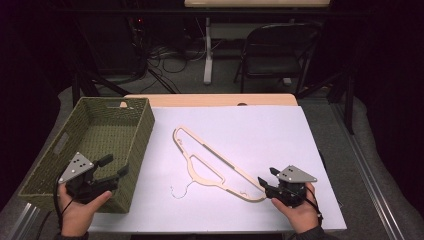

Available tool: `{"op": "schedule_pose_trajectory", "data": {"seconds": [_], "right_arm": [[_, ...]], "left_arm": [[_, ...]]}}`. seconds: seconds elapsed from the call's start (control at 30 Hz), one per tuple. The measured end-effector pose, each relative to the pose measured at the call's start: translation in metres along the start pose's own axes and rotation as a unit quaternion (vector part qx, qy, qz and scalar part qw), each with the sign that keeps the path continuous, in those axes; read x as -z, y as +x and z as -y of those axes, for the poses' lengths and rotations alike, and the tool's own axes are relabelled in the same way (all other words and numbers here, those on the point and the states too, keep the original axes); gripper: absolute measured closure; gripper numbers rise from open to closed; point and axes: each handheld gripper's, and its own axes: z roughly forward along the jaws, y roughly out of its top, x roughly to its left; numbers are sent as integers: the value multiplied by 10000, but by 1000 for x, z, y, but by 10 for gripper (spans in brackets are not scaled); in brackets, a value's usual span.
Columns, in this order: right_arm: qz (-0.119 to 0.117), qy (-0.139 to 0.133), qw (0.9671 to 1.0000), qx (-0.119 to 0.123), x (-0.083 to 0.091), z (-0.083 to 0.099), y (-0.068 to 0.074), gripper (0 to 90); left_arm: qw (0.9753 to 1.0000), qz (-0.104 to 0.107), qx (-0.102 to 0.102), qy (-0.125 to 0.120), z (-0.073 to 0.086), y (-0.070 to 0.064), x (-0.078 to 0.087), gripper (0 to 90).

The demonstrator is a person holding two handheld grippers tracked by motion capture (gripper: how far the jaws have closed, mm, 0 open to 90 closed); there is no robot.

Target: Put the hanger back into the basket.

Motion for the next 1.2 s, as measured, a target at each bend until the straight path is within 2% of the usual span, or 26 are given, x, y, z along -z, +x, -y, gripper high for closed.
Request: {"op": "schedule_pose_trajectory", "data": {"seconds": [0.03, 0.1, 0.2, 0.3, 0.53, 0.57, 0.6, 0.63, 0.83, 0.93, 1.03, 1.07, 1.1, 1.2], "right_arm": [[-34, 110, 9999, 7, 1, -1, 1, 455], [-59, 13, 10000, 4, 1, -2, 2, 455], [-85, 20, 10000, 21, 1, -4, 3, 454], [-66, 103, 9997, 220, 1, -10, 5, 440], [-142, 460, 9983, 313, -3, -23, 7, 421], [-259, 605, 9973, 317, -5, -29, 7, 419], [-259, 605, 9973, 317, -5, -29, 7, 419], [-321, 808, 9953, 437, -7, -36, 7, 419], [-479, 933, 9929, 559, -12, -55, 12, 417], [-583, 1041, 9904, 704, -19, -70, 19, 416], [-674, 1157, 9875, 836, -26, -77, 24, 416], [-674, 1157, 9875, 836, -26, -77, 24, 416], [-684, 1264, 9851, 940, -29, -82, 28, 417], [-727, 1336, 9828, 1045, -32, -89, 30, 420]], "left_arm": [[10000, 37, -9, -11, 0, -1, 0, 312], [9999, 91, -36, -61, -1, -3, 1, 310], [9999, 150, -36, -66, -3, -4, 2, 293], [9998, 197, 13, -36, -6, -6, 5, 271], [9998, 195, 49, -68, -9, -8, 8, 212], [9997, 227, 83, -50, -9, -8, 8, 203], [9996, 255, 117, -32, -9, -7, 8, 203], [9995, 274, 151, -18, -8, -6, 8, 203], [9995, 270, 186, 25, -8, -5, 8, 203], [9995, 258, 166, 44, -8, -6, 9, 204], [9995, 267, 174, 37, -9, -6, 9, 204], [9995, 267, 174, 37, -9, -6, 9, 204], [9994, 272, 192, 60, -9, -6, 9, 204], [9994, 265, 216, 91, -9, -5, 9, 203]]}}
